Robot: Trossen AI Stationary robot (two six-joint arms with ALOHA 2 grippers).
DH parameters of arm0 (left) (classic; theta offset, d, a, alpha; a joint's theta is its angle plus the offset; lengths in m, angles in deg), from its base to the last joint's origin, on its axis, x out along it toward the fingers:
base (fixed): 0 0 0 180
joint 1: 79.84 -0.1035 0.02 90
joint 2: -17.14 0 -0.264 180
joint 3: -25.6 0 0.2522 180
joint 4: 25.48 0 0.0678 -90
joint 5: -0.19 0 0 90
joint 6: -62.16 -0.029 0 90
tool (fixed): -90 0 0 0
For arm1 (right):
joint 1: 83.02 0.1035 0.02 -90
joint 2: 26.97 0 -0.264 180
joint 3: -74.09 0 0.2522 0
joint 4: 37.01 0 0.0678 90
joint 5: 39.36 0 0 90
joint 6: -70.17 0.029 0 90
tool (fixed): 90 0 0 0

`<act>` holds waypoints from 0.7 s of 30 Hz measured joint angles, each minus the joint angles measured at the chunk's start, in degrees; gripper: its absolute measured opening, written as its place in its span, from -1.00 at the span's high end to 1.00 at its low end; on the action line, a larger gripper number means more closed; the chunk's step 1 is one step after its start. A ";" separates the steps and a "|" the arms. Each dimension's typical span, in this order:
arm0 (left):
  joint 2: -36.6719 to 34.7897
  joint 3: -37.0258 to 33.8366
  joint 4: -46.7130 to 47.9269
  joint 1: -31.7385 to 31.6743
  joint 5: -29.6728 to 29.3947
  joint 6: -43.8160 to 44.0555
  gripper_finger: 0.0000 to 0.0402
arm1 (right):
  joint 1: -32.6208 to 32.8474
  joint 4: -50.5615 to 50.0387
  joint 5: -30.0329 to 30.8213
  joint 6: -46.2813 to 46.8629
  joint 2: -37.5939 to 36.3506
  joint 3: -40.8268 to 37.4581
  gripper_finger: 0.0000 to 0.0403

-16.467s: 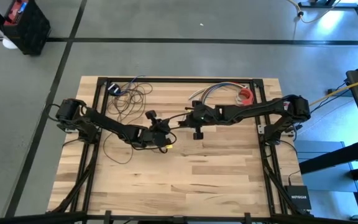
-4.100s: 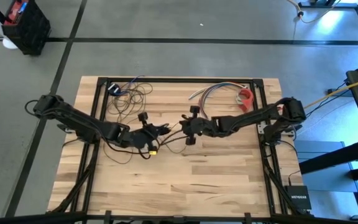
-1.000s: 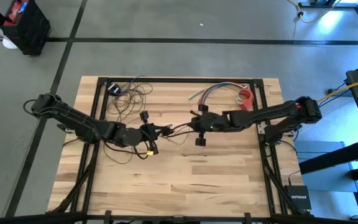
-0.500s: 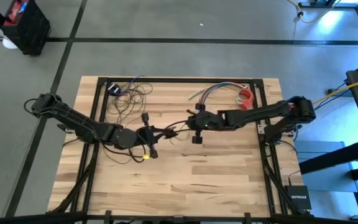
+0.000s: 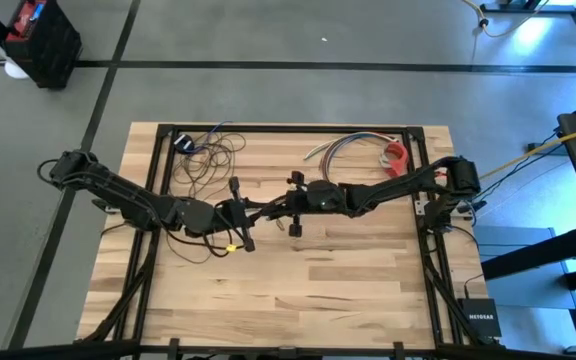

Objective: Coiling cords

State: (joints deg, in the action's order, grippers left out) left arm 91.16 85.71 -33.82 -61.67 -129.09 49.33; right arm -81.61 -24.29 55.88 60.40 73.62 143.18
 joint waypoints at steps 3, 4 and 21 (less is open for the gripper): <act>-0.04 0.00 -0.76 -0.62 0.13 0.15 0.99 | 0.00 4.11 -0.33 0.24 1.08 -0.04 0.90; -0.04 0.00 -1.18 -0.87 0.23 0.16 0.99 | 0.00 4.59 -0.41 0.46 1.38 -0.04 0.91; -0.03 -0.06 -1.33 -4.12 -6.05 -2.32 1.00 | 1.68 3.51 12.76 -6.00 -0.51 0.17 0.93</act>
State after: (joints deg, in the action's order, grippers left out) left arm 91.13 85.66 -35.15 -65.78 -135.15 47.01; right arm -79.92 -20.78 68.64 54.40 73.11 143.36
